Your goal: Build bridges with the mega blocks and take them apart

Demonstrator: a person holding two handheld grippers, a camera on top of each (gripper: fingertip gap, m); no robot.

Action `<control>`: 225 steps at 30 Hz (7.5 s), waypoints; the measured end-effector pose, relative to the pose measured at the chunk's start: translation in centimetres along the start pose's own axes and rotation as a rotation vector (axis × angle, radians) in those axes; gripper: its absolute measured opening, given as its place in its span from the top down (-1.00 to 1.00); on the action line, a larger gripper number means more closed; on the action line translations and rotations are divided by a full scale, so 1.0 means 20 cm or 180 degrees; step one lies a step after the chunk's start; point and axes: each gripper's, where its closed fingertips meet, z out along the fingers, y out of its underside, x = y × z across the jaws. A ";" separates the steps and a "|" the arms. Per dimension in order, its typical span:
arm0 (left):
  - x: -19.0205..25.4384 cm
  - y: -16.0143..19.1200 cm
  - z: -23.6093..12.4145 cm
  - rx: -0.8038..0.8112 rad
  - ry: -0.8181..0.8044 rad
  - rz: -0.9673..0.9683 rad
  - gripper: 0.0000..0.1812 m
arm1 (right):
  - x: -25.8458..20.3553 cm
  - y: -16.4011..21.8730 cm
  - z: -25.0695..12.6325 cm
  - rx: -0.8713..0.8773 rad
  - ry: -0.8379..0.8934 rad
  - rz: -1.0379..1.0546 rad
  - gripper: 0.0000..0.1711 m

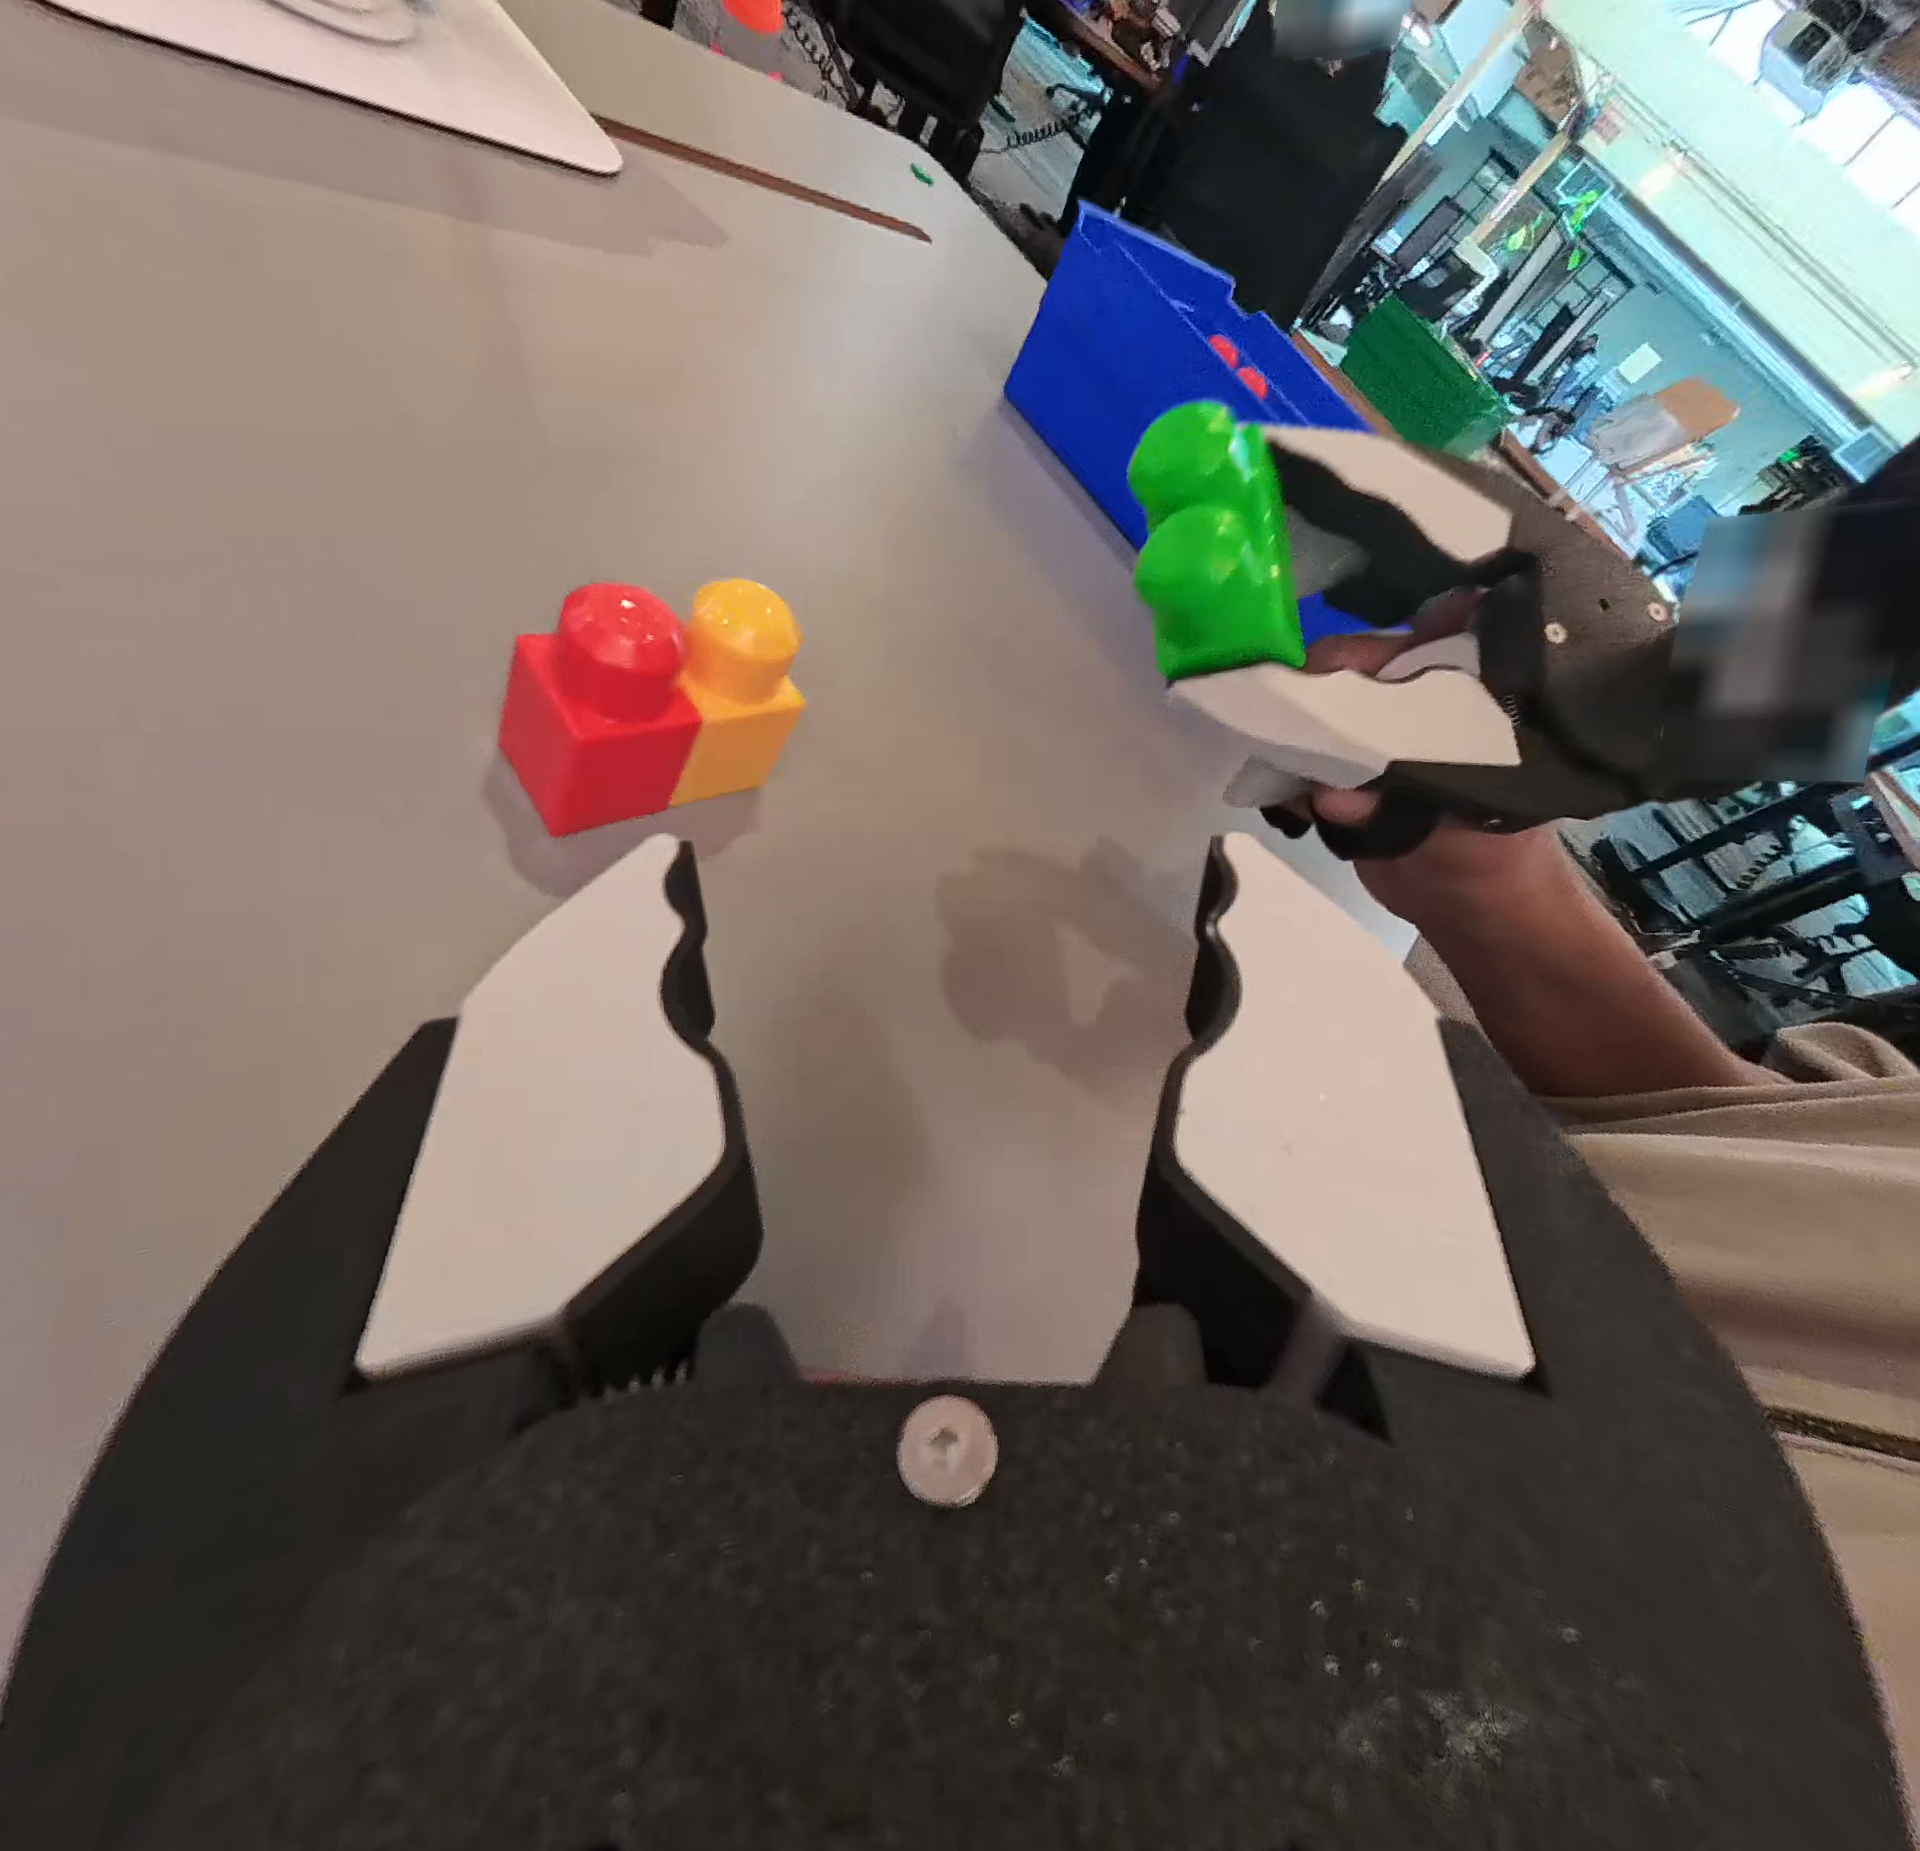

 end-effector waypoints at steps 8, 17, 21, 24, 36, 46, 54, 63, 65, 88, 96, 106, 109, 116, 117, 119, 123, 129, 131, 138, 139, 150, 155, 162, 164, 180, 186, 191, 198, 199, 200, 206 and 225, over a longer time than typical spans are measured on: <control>-0.04 0.02 -0.03 -0.0015 -0.0148 0.0066 0.07 | -0.05 0.09 0.00 -0.0197 -0.0490 -0.0006 0.12; -0.09 0.07 -0.03 -0.0105 -0.0277 0.0101 0.07 | -0.14 0.35 0.05 -0.1009 -0.1327 0.0094 0.12; -0.09 0.10 -0.03 -0.0188 -0.0254 0.0085 0.07 | -0.16 0.43 0.06 -0.1334 -0.1590 -0.0037 0.12; -0.10 0.12 -0.03 -0.0212 -0.0361 0.0180 0.05 | -0.16 0.48 0.03 -0.1498 -0.1698 -0.0155 0.11; -0.10 0.13 -0.04 -0.0214 -0.0332 0.0161 0.05 | -0.15 0.32 -0.04 -0.2449 -0.1885 -0.0832 -0.09; -0.07 0.11 -0.08 -0.0140 -0.0305 0.0189 0.05 | -0.21 0.53 0.01 -0.3529 -0.1987 -0.1029 0.02; -0.08 0.11 -0.10 -0.0089 -0.0228 0.0034 0.05 | -0.23 0.55 0.00 -0.3717 -0.2115 -0.0844 0.10; -0.07 0.12 -0.09 -0.0132 -0.0241 0.0120 0.06 | -0.21 0.55 0.00 -0.3667 -0.2268 -0.0959 0.22; -0.07 0.12 -0.09 -0.0136 -0.0253 0.0146 0.06 | -0.19 0.55 0.01 -0.3572 -0.2209 -0.0984 0.22; -0.17 0.09 -0.15 0.0032 -0.0784 0.0435 0.09 | 0.10 -0.02 -0.03 -0.0090 0.0494 0.0399 0.22; -0.20 0.10 -0.24 0.0037 -0.0944 0.0447 0.09 | -0.08 -0.17 0.22 0.0122 0.0437 0.0731 0.22; -0.18 0.08 -0.38 0.0075 -0.0899 0.0541 0.09 | -0.12 -0.18 0.54 -0.0050 0.1122 0.1084 0.22; -0.16 0.09 -0.38 0.0038 -0.0834 0.0596 0.09 | -0.12 -0.19 0.57 -0.0043 0.1246 0.1178 0.22; -0.18 0.11 -0.39 0.0045 -0.0792 0.0610 0.08 | -0.14 -0.14 0.62 -0.0127 0.1322 0.1245 0.22; -0.19 0.11 -0.39 0.0051 -0.0789 0.0600 0.08 | -0.13 -0.14 0.62 -0.0123 0.1330 0.1247 0.22; -0.20 0.12 -0.40 0.0065 -0.0797 0.0584 0.08 | -0.13 -0.13 0.63 -0.0123 0.1339 0.1257 0.22; -0.22 0.13 -0.41 0.0060 -0.0784 0.0526 0.08 | -0.14 -0.10 0.64 -0.0175 0.1320 0.1344 0.22; -0.22 0.14 -0.39 0.0033 -0.0735 0.0512 0.08 | -0.13 -0.09 0.64 -0.0192 0.1295 0.1399 0.22; -0.21 0.15 -0.38 0.0010 -0.0725 0.0523 0.08 | -0.14 -0.09 0.64 -0.0197 0.1257 0.1416 0.22; -0.20 0.16 -0.37 -0.0016 -0.0713 0.0535 0.08 | -0.16 -0.09 0.63 -0.0181 0.1175 0.1426 0.22; -0.20 0.16 -0.37 -0.0015 -0.0715 0.0539 0.08 | -0.16 -0.09 0.63 -0.0193 0.1158 0.1426 0.22; -0.17 0.16 -0.34 -0.0051 -0.0684 0.0584 0.08 | -0.17 -0.07 0.61 -0.0246 0.1078 0.1502 0.20; -0.17 0.16 -0.34 -0.0051 -0.0677 0.0590 0.08 | -0.18 -0.10 0.56 -0.0178 0.0999 0.1517 0.19; -0.19 0.12 -0.29 -0.0067 -0.0745 0.0524 0.06 | 0.11 -0.26 0.20 0.0063 0.0846 0.1096 0.17; -0.23 0.09 -0.25 -0.0074 -0.0951 0.0522 -0.02 | 0.17 -0.23 0.10 -0.0021 0.0623 0.1041 0.12; -0.21 0.08 0.29 0.0008 -0.1737 -0.0075 -0.28 | 0.14 -0.14 0.22 0.0040 -0.1388 0.1394 0.57; -0.19 0.08 0.34 0.0001 -0.1657 -0.0207 -0.26 | 0.04 -0.05 0.46 -0.0246 -0.2055 0.1219 0.80; -0.19 0.08 0.34 -0.0093 -0.1623 -0.0154 -0.26 | 0.02 -0.09 0.55 -0.0122 -0.2229 0.1067 0.89; -0.15 0.08 0.27 -0.0032 -0.1459 -0.0089 -0.20 | -0.06 -0.06 0.60 -0.0380 -0.2487 0.1047 0.90; -0.14 0.09 0.26 -0.0039 -0.1434 -0.0091 -0.20 | -0.07 -0.07 0.59 -0.0388 -0.2522 0.1094 0.91; -0.14 0.10 0.27 -0.0054 -0.1409 -0.0102 -0.20 | -0.08 -0.07 0.58 -0.0389 -0.2557 0.1129 0.92; -0.14 0.13 0.32 -0.0183 -0.1290 -0.0180 -0.20 | -0.11 -0.04 0.49 -0.0442 -0.2564 0.1118 0.93; -0.15 0.07 0.37 -0.0152 -0.1071 -0.0321 -0.20 | -0.17 0.04 0.47 -0.0678 -0.2748 0.1211 1.00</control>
